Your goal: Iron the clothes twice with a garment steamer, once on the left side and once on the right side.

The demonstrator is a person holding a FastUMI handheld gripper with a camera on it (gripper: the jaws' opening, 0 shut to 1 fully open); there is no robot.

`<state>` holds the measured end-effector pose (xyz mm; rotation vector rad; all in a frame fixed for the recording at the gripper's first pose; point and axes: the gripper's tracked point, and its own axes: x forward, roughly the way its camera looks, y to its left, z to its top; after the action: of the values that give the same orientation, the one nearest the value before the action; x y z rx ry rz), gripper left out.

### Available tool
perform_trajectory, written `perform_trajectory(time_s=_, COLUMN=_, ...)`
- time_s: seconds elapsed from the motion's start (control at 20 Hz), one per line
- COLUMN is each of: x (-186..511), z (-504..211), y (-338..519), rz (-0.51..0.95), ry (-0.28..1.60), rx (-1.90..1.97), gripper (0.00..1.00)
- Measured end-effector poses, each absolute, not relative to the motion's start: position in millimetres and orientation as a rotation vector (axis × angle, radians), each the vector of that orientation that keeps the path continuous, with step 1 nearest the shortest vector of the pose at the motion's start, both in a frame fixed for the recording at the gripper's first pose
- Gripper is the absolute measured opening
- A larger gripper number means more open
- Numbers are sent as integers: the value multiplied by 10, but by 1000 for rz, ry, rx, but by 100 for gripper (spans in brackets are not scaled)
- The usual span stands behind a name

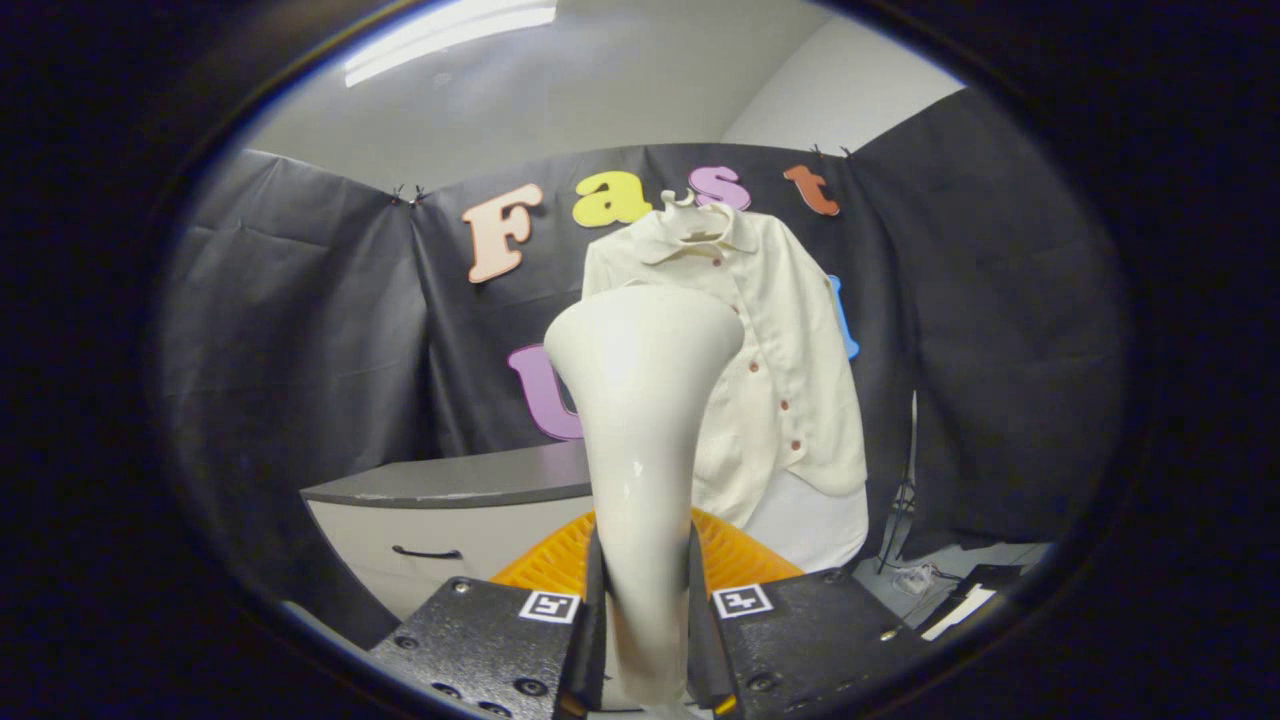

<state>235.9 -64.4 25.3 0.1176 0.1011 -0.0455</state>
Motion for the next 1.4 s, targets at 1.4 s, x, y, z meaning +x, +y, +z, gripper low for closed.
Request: perform_trajectory(time_s=1.4, x=1323, z=535, y=443, rz=-14, ry=-71, rx=13, gripper=34)
